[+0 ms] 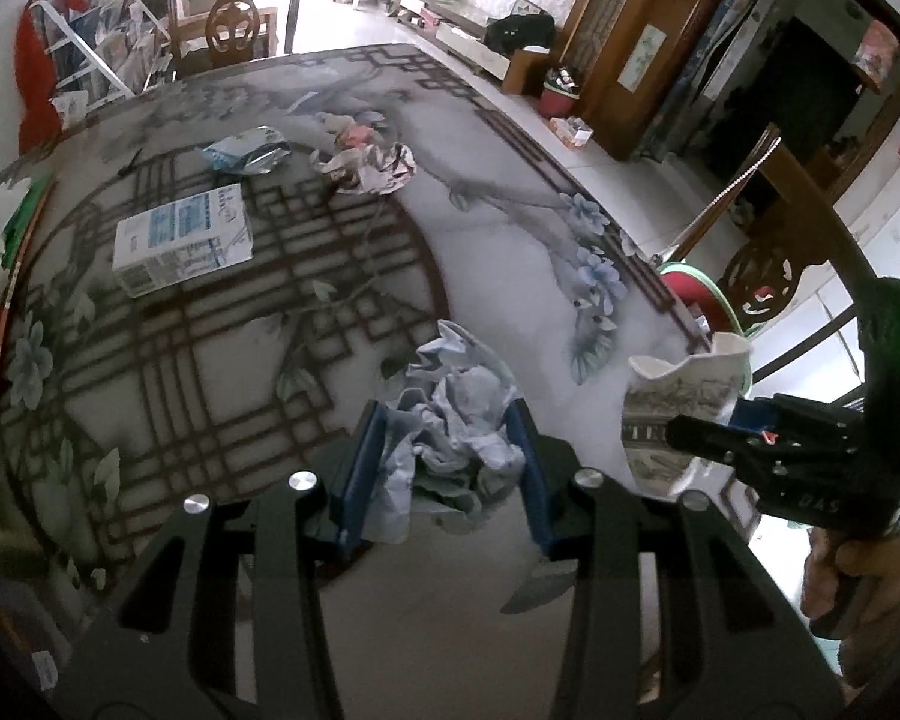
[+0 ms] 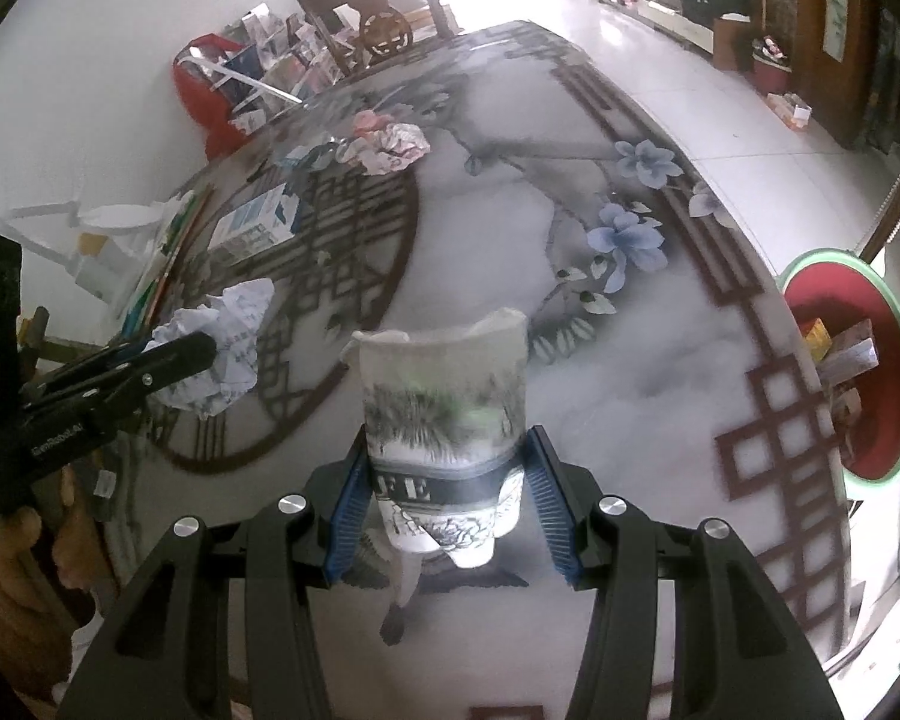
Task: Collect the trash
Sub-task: 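Carry the paper cup and tissue over the red bucket with both grippers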
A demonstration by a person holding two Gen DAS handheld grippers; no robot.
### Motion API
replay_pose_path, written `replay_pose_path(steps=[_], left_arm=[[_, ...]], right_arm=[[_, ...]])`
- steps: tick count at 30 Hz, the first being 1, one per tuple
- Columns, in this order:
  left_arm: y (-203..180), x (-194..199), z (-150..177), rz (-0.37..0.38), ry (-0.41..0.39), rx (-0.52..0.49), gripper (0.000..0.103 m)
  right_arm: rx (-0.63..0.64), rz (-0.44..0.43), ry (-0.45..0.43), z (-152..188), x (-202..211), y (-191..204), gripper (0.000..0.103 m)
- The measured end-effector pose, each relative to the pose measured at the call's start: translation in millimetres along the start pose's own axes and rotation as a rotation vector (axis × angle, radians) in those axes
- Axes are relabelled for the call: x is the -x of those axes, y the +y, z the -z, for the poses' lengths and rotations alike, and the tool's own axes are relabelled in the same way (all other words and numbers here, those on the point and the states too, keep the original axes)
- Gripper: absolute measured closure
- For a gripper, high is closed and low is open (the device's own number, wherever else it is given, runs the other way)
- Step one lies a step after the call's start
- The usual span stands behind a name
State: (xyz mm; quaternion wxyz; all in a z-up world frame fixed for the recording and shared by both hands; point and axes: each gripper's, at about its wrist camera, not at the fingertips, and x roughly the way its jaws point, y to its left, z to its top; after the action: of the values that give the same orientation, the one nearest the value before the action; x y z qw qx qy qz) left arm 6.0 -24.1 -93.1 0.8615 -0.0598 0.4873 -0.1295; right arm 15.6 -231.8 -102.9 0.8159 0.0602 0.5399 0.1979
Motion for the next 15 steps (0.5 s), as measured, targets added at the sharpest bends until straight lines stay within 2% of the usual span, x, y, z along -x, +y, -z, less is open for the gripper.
replay_pose_path(steps=[15], left_arm=[[-19.6,-16.1,-6.2,0.035,0.027,-0.023,0.063]], right_arm=[[-0.044,0.018,-0.005,-3.2,4.3,-21.8,0.055]])
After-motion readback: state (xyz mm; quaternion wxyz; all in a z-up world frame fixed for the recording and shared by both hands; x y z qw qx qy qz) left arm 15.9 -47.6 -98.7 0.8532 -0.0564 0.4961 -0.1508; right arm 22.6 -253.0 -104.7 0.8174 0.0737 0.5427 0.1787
